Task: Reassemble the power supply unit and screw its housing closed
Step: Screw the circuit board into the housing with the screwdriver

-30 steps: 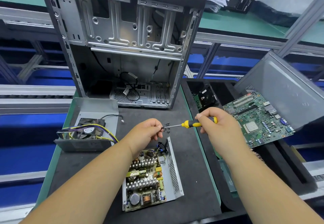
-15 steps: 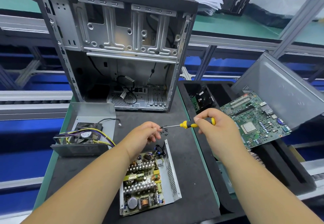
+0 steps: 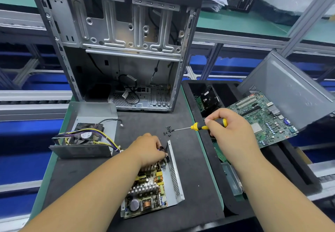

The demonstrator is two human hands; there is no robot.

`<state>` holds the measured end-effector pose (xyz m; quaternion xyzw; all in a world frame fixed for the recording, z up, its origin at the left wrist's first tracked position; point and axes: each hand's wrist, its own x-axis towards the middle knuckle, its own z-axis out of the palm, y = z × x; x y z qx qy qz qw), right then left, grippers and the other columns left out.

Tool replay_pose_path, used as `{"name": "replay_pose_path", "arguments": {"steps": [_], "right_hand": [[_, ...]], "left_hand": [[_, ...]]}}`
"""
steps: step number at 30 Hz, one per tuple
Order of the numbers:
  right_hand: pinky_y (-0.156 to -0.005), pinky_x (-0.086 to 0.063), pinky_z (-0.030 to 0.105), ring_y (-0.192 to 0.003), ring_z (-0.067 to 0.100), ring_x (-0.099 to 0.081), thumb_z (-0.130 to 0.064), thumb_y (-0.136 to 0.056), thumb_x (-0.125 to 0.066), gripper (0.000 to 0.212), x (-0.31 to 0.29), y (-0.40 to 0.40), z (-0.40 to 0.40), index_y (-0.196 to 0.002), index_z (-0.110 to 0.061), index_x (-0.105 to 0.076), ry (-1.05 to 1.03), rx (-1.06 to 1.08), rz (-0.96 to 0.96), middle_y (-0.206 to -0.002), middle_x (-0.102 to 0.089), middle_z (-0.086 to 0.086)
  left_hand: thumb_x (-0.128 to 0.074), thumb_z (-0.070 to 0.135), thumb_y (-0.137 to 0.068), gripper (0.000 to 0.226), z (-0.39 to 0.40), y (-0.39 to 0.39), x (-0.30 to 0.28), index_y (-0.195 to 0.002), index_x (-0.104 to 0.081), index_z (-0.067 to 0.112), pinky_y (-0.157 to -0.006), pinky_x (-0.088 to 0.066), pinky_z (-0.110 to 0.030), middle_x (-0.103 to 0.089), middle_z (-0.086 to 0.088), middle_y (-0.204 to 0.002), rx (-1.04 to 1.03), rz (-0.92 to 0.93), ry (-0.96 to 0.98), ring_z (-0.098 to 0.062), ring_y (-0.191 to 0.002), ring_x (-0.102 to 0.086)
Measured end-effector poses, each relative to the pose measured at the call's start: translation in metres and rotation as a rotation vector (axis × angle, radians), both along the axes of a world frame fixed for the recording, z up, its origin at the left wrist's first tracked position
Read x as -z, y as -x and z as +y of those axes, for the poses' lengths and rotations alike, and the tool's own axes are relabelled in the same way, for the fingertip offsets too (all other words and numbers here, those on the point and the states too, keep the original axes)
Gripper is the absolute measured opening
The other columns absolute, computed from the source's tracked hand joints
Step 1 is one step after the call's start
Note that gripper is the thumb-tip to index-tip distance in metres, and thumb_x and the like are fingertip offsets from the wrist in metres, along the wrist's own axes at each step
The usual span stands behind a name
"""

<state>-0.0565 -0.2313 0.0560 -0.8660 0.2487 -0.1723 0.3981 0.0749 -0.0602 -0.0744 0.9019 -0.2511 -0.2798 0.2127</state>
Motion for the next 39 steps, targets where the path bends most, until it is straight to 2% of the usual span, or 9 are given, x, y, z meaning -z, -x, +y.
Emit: {"name": "replay_pose_path", "arguments": {"steps": [3, 6, 12, 19, 23, 27, 33, 36, 39], "right_hand": [[-0.048, -0.033, 0.029, -0.048, 0.012, -0.037, -0.028, -0.086, -0.062, 0.008, -0.001, 0.002, 0.000, -0.080, -0.031, -0.065, 0.011, -0.017, 0.000, -0.060, -0.057, 0.001], [-0.048, -0.034, 0.028, -0.047, 0.011, -0.038, -0.028, -0.086, -0.061, 0.006, -0.001, 0.004, 0.001, -0.083, -0.032, -0.065, 0.024, -0.028, -0.001, -0.061, -0.059, -0.001], [-0.046, -0.033, 0.027, -0.045, 0.008, -0.037, -0.027, -0.086, -0.061, 0.009, -0.003, 0.003, 0.006, -0.080, -0.032, -0.065, 0.064, -0.066, 0.024, -0.058, -0.054, -0.003], [-0.047, -0.035, 0.025, -0.043, 0.009, -0.037, -0.026, -0.077, -0.059, 0.005, -0.010, 0.003, 0.018, -0.077, -0.029, -0.062, 0.135, -0.172, 0.113, -0.057, -0.057, -0.016], [-0.048, -0.031, 0.026, -0.055, 0.006, -0.048, -0.030, -0.076, -0.059, 0.001, -0.008, -0.001, 0.030, -0.075, -0.029, -0.059, 0.331, -0.259, 0.230, -0.061, -0.059, -0.024], [-0.054, -0.038, 0.027, -0.066, 0.007, -0.052, -0.037, -0.082, -0.059, 0.009, 0.000, -0.009, 0.041, -0.082, -0.030, -0.055, 0.478, -0.344, 0.294, -0.073, -0.063, -0.011], [-0.059, -0.038, 0.030, -0.080, 0.015, -0.054, -0.036, -0.086, -0.056, 0.007, 0.013, -0.017, 0.051, -0.088, -0.029, -0.053, 0.596, -0.445, 0.365, -0.083, -0.060, -0.007], [-0.061, -0.042, 0.030, -0.078, 0.016, -0.054, -0.036, -0.087, -0.054, 0.008, 0.019, -0.019, 0.052, -0.091, -0.029, -0.054, 0.610, -0.471, 0.383, -0.081, -0.057, -0.007], [-0.056, -0.037, 0.028, -0.075, 0.016, -0.053, -0.037, -0.088, -0.054, 0.008, 0.023, -0.020, 0.052, -0.091, -0.029, -0.053, 0.628, -0.483, 0.385, -0.075, -0.052, -0.007]], "left_hand": [[-0.070, 0.040, -0.075, 0.022, 0.000, 0.001, -0.002, -0.089, -0.059, 0.026, -0.082, -0.051, -0.034, -0.059, 0.004, -0.096, -0.050, 0.055, 0.110, -0.019, -0.090, -0.059], [-0.068, 0.034, -0.072, 0.020, 0.002, 0.001, -0.005, -0.087, -0.060, 0.024, -0.075, -0.053, -0.036, -0.067, 0.003, -0.084, -0.163, 0.111, 0.215, -0.020, -0.083, -0.064], [-0.066, 0.035, -0.075, 0.016, 0.002, -0.001, -0.005, -0.087, -0.060, 0.027, -0.059, -0.046, -0.027, -0.069, 0.003, -0.086, -0.161, 0.159, 0.226, -0.014, -0.071, -0.058], [-0.062, 0.033, -0.075, 0.014, 0.004, -0.002, -0.005, -0.086, -0.061, 0.024, -0.055, -0.041, -0.025, -0.065, 0.004, -0.073, -0.157, 0.180, 0.230, -0.014, -0.062, -0.053], [-0.063, 0.034, -0.076, 0.013, 0.002, -0.002, -0.004, -0.085, -0.061, 0.024, -0.059, -0.043, -0.026, -0.069, 0.002, -0.077, -0.119, 0.152, 0.197, -0.013, -0.067, -0.056], [-0.066, 0.036, -0.077, 0.014, 0.002, -0.003, -0.003, -0.085, -0.059, 0.026, -0.058, -0.040, -0.027, -0.067, 0.003, -0.080, -0.087, 0.129, 0.174, -0.012, -0.071, -0.057], [-0.065, 0.033, -0.078, 0.015, 0.001, -0.003, -0.005, -0.088, -0.057, 0.025, -0.060, -0.040, -0.029, -0.065, 0.002, -0.085, -0.069, 0.136, 0.165, -0.014, -0.076, -0.056], [-0.064, 0.032, -0.080, 0.015, 0.001, -0.002, -0.007, -0.091, -0.057, 0.024, -0.061, -0.040, -0.029, -0.065, 0.001, -0.086, -0.065, 0.135, 0.162, -0.016, -0.078, -0.056], [-0.064, 0.032, -0.081, 0.016, 0.001, -0.001, -0.009, -0.092, -0.057, 0.023, -0.059, -0.037, -0.028, -0.063, 0.002, -0.083, -0.056, 0.129, 0.157, -0.015, -0.076, -0.053]]}}
